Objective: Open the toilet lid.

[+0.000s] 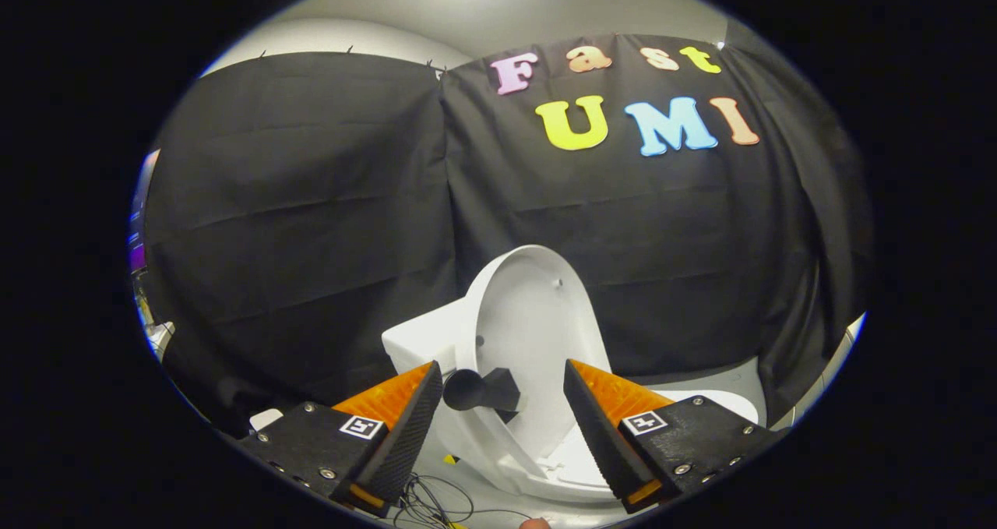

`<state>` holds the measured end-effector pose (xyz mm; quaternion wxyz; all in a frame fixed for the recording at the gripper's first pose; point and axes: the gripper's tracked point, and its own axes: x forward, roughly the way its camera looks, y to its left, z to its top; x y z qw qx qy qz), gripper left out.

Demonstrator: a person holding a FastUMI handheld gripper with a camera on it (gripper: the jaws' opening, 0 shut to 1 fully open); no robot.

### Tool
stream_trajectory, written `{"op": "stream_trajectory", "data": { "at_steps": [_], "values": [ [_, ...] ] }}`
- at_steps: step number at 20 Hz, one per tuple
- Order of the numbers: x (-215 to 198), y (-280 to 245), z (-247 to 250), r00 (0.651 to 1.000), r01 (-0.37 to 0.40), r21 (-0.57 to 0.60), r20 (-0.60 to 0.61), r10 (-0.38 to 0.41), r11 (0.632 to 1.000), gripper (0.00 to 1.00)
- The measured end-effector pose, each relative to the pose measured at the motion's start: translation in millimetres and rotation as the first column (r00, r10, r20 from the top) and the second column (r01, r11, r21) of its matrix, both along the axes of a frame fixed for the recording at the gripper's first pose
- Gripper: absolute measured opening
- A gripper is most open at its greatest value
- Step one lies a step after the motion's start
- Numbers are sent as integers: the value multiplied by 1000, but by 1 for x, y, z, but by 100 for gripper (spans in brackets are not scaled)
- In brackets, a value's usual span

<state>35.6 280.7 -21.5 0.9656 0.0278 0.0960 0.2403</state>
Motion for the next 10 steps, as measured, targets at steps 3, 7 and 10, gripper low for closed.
{"op": "stream_trajectory", "data": {
  "at_steps": [3, 7, 10],
  "values": [
    [-1, -33, 18, 998, 62, 26, 29, -62, 998, 95],
    [-1, -78, 33, 990, 132, 45, 47, -134, 990, 95],
    [-2, -111, 43, 977, 188, 22, 103, -189, 982, 95]
  ]
}}
